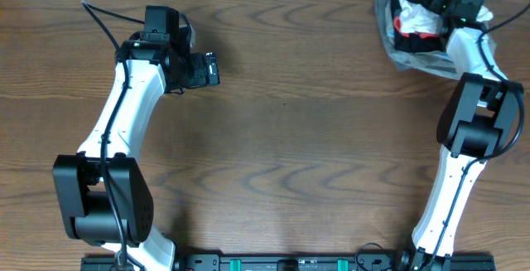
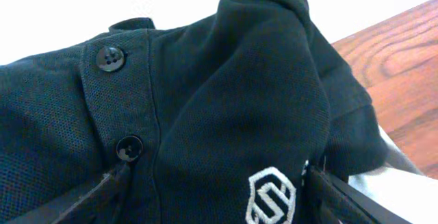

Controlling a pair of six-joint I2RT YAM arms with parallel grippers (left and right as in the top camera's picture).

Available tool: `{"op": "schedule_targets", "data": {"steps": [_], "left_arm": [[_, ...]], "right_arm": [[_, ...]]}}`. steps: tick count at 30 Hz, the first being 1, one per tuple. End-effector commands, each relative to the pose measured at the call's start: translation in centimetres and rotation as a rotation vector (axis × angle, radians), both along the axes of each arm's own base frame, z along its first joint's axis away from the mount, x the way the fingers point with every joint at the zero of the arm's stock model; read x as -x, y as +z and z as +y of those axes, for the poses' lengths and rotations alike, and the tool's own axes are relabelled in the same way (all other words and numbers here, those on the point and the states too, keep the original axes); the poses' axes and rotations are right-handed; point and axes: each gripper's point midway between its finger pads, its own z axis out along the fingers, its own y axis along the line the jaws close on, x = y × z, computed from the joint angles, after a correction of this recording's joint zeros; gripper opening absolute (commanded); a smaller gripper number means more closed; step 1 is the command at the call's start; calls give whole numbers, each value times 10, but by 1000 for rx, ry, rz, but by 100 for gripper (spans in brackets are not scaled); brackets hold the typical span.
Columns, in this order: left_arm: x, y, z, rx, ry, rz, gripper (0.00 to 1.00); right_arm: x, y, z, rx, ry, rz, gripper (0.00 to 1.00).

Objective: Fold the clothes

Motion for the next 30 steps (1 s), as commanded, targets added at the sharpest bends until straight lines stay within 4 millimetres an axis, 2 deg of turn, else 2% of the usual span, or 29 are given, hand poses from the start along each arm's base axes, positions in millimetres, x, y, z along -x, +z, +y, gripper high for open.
{"op": "schedule_targets", "data": {"steps": [1, 3, 6, 11, 14, 17, 20, 23, 25, 27, 29, 30], "left_arm": [[2, -6, 3, -10, 5, 14, 98], [2, -6, 3, -10, 5, 14, 98], [2, -6, 3, -10, 5, 15, 98], [2, -6, 3, -10, 5, 15, 98], [2, -6, 3, -10, 5, 15, 98], [2, -6, 3, -10, 5, 15, 98], [2, -6, 3, -10, 5, 15, 98], [2, -6, 3, -10, 5, 15, 98], [2, -6, 3, -10, 5, 15, 98], [2, -6, 3, -10, 5, 15, 98], [2, -6, 3, -10, 5, 15, 98], [2, -6, 3, -10, 5, 15, 98]], "right_arm": [[59, -184, 127, -170, 306, 396, 81], [57, -181, 124, -171, 300, 389, 82], [53, -162, 117, -167, 292, 366, 83], [49, -93, 108, -144, 294, 330, 87], [59, -35, 109, -139, 297, 329, 99], [73, 25, 108, -125, 288, 308, 99], [88, 93, 109, -106, 289, 242, 99], [109, 164, 118, -99, 317, 148, 99], [123, 205, 122, -85, 326, 85, 99], [139, 236, 134, -101, 372, 37, 99], [161, 265, 158, -156, 477, -4, 99], [179, 285, 180, -206, 571, -31, 99]]}}
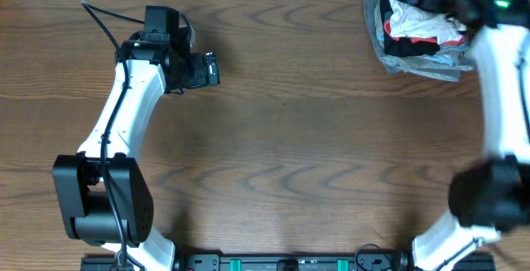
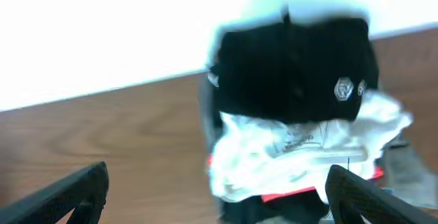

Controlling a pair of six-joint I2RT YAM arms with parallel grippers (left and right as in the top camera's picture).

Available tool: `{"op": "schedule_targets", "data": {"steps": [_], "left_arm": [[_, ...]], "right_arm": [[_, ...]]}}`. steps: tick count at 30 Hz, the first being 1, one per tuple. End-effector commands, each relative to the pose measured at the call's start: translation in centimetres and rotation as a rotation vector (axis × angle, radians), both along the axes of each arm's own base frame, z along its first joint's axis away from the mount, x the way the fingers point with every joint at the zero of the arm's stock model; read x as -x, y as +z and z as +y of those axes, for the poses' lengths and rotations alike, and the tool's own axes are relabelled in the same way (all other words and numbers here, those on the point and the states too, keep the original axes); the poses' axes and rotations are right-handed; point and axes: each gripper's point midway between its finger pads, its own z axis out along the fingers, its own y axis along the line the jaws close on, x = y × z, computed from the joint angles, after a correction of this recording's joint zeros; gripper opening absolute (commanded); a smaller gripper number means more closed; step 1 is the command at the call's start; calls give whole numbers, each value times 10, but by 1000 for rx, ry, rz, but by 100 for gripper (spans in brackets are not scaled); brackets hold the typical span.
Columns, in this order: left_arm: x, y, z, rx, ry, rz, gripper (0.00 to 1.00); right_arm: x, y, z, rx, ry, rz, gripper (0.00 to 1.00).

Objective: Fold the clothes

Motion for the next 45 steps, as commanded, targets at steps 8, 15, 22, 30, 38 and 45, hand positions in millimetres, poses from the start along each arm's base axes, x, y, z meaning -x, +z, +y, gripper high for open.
{"op": "schedule_targets", "data": {"steps": [8, 15, 22, 30, 38, 45], "left_arm": [[2, -6, 3, -10, 5, 15, 98], [2, -6, 3, -10, 5, 15, 98], [2, -6, 3, -10, 5, 15, 98], [2, -6, 3, -10, 5, 15, 98], [2, -6, 3, -10, 5, 15, 98], [2, -6, 3, -10, 5, 15, 98]], "right_arm": [[119, 126, 101, -230, 469, -185, 99], [153, 163, 91, -173, 426, -284, 99], [164, 162, 45, 79, 203, -305, 99], [200, 100, 21, 196, 42, -432, 99], [250, -9, 26, 215, 47, -495, 99], [267, -81, 27, 216, 46, -505, 99]]}}
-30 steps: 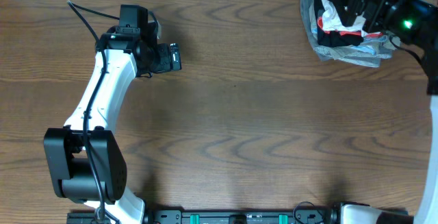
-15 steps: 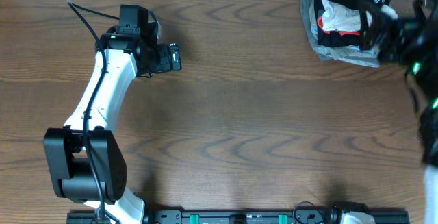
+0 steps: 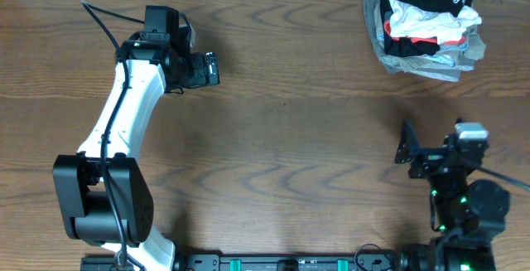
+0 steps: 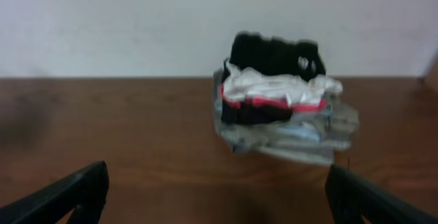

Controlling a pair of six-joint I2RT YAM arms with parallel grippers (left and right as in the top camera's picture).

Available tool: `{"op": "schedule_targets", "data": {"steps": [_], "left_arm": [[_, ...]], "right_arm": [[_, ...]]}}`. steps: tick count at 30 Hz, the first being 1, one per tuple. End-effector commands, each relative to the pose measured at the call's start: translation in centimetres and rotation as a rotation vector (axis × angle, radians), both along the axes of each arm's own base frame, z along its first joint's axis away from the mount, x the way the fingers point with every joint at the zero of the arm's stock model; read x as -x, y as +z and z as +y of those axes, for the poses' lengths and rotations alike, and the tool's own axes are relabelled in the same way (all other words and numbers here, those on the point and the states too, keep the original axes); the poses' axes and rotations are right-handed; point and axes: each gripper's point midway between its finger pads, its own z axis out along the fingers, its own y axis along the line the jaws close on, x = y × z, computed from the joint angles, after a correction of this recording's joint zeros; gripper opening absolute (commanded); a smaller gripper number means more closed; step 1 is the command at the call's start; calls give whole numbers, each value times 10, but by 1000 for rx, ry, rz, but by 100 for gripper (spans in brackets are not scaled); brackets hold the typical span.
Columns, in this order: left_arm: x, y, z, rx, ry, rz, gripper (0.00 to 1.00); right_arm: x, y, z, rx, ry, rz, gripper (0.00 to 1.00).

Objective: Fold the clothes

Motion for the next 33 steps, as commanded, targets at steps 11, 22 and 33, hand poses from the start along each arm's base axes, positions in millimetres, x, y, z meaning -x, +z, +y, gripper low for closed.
{"op": "schedule_targets", "data": {"steps": [11, 22, 33], "left_arm": [[2, -6, 3, -10, 5, 17, 98], [2, -6, 3, -10, 5, 17, 98], [2, -6, 3, -10, 5, 17, 98]], "right_arm": [[4, -65, 5, -28, 13, -106, 99], [10, -76, 17, -44, 61, -87, 99], [11, -75, 18, -44, 66, -89, 99]]}}
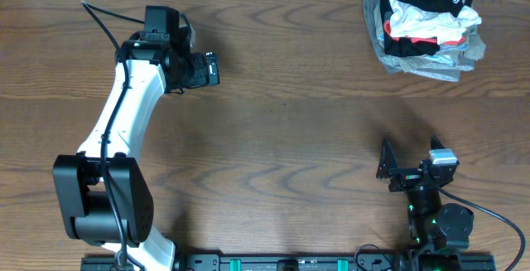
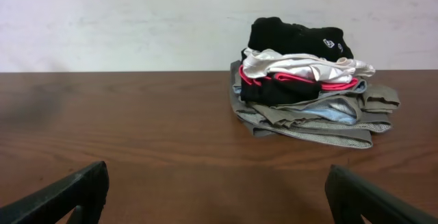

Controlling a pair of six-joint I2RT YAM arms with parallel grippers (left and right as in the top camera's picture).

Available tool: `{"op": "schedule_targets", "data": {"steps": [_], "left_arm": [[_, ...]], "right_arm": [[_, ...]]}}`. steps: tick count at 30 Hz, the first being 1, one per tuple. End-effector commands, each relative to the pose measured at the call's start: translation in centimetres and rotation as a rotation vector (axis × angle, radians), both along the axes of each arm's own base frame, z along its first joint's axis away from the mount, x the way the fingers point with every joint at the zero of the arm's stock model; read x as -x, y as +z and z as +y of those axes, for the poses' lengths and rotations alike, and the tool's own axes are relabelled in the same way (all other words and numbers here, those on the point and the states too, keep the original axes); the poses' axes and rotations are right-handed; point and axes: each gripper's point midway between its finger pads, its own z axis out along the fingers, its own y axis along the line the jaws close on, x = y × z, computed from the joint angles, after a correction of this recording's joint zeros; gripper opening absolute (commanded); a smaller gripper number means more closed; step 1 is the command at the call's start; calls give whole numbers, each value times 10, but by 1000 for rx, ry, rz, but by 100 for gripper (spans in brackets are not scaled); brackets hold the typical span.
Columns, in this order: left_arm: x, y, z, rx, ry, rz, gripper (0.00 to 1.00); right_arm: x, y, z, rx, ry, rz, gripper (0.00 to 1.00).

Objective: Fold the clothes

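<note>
A pile of folded clothes (image 1: 426,22) lies at the table's far right corner, with a black polo shirt on top. In the right wrist view the pile (image 2: 308,94) shows the black shirt (image 2: 294,35) over white, red and grey pieces. My right gripper (image 1: 410,153) is low near the front edge, far from the pile. It stands open (image 2: 215,183) with only bare wood between its fingers. My left gripper (image 1: 205,70) hovers at the far left, pointing right, holding nothing that I can see.
The brown wooden table (image 1: 281,138) lies bare between the arms. A pale wall (image 2: 137,18) rises behind the far edge. The left arm (image 1: 124,113) stretches from the front left toward the far left.
My right arm has drawn back a little more toward the front edge and sits lower. Its gripper is still open. The pile and the left arm have not moved.
My right gripper was at the pile with its fingers on either side of the black polo shirt. Then it was open and clear of the pile, with the shirt left on top. Later it was back at the near right, and now it is closer to the front edge.
</note>
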Motion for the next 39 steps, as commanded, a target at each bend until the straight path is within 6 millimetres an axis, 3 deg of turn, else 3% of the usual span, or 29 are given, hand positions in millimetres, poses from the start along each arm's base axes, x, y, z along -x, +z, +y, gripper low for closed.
{"op": "schedule_targets", "data": {"steps": [1, 18, 23, 30, 34, 39], "left_arm": [[2, -6, 3, -10, 5, 17, 98], [2, -1, 3, -11, 4, 4, 98], [-5, 39, 9, -65, -34, -140, 98], [-10, 116, 9, -90, -74, -472, 98], [12, 139, 11, -127, -116, -610, 98], [53, 141, 14, -137, -116, -730, 98]], "right_arm": [[1, 0, 3, -12, 11, -2, 99], [1, 0, 3, -12, 11, -2, 99], [1, 0, 3, -12, 11, -2, 99], [1, 0, 3, -12, 11, -2, 99], [1, 0, 3, -12, 11, -2, 99], [1, 0, 3, -12, 11, -2, 99]]}}
